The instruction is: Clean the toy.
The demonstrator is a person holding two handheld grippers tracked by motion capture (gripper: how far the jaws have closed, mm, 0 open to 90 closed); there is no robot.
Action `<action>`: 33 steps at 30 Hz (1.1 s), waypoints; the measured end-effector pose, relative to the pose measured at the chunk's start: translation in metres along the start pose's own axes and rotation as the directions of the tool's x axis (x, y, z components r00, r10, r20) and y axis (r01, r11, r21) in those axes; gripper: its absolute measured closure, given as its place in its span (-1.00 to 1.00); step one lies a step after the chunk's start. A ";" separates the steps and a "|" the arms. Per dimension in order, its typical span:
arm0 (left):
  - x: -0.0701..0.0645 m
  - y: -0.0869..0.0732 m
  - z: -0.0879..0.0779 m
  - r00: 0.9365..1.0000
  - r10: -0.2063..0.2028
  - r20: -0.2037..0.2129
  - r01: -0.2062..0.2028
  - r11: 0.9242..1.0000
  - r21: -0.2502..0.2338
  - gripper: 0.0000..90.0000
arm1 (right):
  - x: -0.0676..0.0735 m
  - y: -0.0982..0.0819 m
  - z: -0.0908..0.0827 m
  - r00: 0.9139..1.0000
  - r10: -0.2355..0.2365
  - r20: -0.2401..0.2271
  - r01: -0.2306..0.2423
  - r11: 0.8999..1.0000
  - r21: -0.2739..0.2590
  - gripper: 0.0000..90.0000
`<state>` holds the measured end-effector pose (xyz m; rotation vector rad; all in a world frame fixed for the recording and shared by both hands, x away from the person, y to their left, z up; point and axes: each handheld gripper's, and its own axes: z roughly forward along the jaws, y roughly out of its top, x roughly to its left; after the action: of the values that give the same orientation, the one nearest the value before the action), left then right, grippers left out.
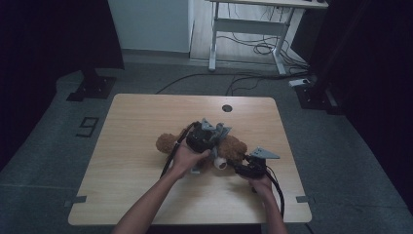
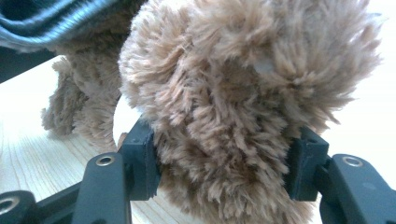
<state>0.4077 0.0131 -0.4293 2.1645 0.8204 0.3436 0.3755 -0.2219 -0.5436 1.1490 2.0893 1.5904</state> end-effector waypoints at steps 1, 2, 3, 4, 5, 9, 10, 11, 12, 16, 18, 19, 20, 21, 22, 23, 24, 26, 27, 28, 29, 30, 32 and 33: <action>-0.004 0.001 0.001 1.000 0.006 0.008 -0.006 1.000 -0.008 0.74 | 0.000 0.000 0.000 1.000 0.000 0.000 0.000 1.000 0.000 -0.10; -0.008 0.003 0.002 1.000 0.018 0.015 -0.017 1.000 -0.010 0.74 | 0.000 0.000 0.000 1.000 0.000 -0.001 0.000 1.000 0.000 -0.09; -0.017 0.008 0.006 0.999 0.037 0.026 -0.037 0.999 -0.014 0.74 | 0.000 0.000 0.000 1.000 0.000 -0.002 0.000 1.000 0.001 -0.09; -0.017 0.008 0.006 0.999 0.037 0.026 -0.037 0.999 -0.014 0.74 | 0.000 0.000 0.000 1.000 0.000 -0.002 0.000 1.000 0.001 -0.09; -0.021 0.011 0.008 0.998 0.046 0.035 -0.046 0.999 -0.016 0.74 | 0.000 0.000 0.000 1.000 0.002 -0.002 -0.002 1.000 0.002 -0.09; -0.038 0.018 0.026 0.996 0.060 0.063 -0.060 0.998 0.003 0.74 | -0.001 0.000 0.000 1.000 0.000 -0.004 0.000 1.000 0.003 -0.09; -0.038 0.018 0.026 0.996 0.060 0.063 -0.060 0.998 0.003 0.74 | -0.001 0.000 0.000 1.000 0.000 -0.004 0.000 1.000 0.003 -0.09; -0.040 0.018 0.031 0.997 0.061 0.058 -0.062 0.998 0.020 0.73 | -0.001 0.000 0.000 1.000 0.002 -0.005 -0.002 1.000 0.006 -0.09; -0.041 0.016 0.035 0.997 0.060 0.053 -0.062 0.998 0.029 0.73 | -0.001 0.000 0.000 1.000 0.002 -0.005 -0.002 1.000 0.006 -0.09; -0.033 0.013 0.034 0.998 0.015 0.067 -0.018 0.999 0.036 0.74 | -0.002 -0.001 0.000 1.000 0.014 -0.007 -0.014 1.000 0.007 -0.09; -0.027 0.010 0.029 0.999 0.007 0.053 -0.009 0.999 0.040 0.74 | -0.001 -0.001 0.000 1.000 0.007 -0.004 -0.007 1.000 0.010 -0.09; -0.022 0.008 0.026 0.999 0.004 0.035 -0.006 0.999 0.043 0.74 | -0.002 -0.001 0.000 1.000 0.007 -0.004 -0.007 1.000 0.010 -0.09; -0.017 0.006 0.023 1.000 -0.009 0.010 0.009 0.999 0.050 0.74 | -0.002 -0.001 0.000 1.000 0.006 -0.005 -0.006 1.000 0.010 -0.09; -0.010 0.003 0.020 1.000 -0.026 -0.003 0.026 0.998 0.058 0.74 | -0.002 -0.001 0.000 1.000 0.007 -0.007 -0.006 1.000 0.009 -0.09; -0.003 -0.001 0.016 0.999 -0.047 0.000 0.046 0.997 0.065 0.74 | -0.002 -0.001 0.000 1.000 0.004 -0.008 -0.004 1.000 0.010 -0.09; 0.001 -0.003 0.014 0.998 -0.061 0.009 0.060 0.996 0.062 0.74 | -0.002 -0.001 0.000 1.000 0.004 -0.010 -0.004 1.000 0.009 -0.09; 0.005 -0.005 0.009 0.997 -0.073 0.019 0.072 0.996 0.053 0.74 | -0.002 -0.001 0.000 1.000 0.002 -0.012 -0.002 1.000 0.009 -0.09; 0.006 -0.008 0.002 0.998 -0.065 0.012 0.064 0.997 0.040 0.74 | -0.002 -0.001 0.000 1.000 0.002 -0.013 -0.002 1.000 0.011 -0.09; 0.006 -0.009 -0.001 0.998 -0.055 0.007 0.055 0.998 0.037 0.74 | -0.002 0.000 0.000 1.000 0.002 -0.014 -0.002 1.000 0.015 -0.09; 0.007 -0.010 -0.005 0.999 -0.048 0.001 0.048 0.998 0.031 0.74 | -0.002 0.000 0.000 1.000 0.002 -0.014 -0.002 1.000 0.015 -0.09; 0.009 -0.012 -0.010 0.999 -0.049 -0.003 0.049 0.999 0.020 0.74 | -0.002 0.000 -0.001 1.000 0.003 -0.014 -0.002 1.000 0.017 -0.09; 0.016 -0.017 -0.019 0.998 -0.069 -0.004 0.069 0.998 -0.005 0.74 | -0.002 -0.001 -0.001 1.000 0.003 -0.014 -0.003 1.000 0.018 -0.09; 0.021 -0.019 -0.023 0.996 -0.087 -0.006 0.087 0.996 -0.019 0.74 | -0.002 -0.001 -0.001 1.000 0.003 -0.014 -0.003 1.000 0.018 -0.09; 0.027 -0.021 -0.028 0.994 -0.108 -0.008 0.108 0.994 -0.026 0.74 | -0.002 -0.001 -0.001 1.000 0.004 -0.014 -0.004 1.000 0.017 -0.09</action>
<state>0.4057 0.0573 -0.4276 2.0869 0.9300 0.3077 0.3763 -0.2238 -0.5444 1.1511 2.1147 1.5901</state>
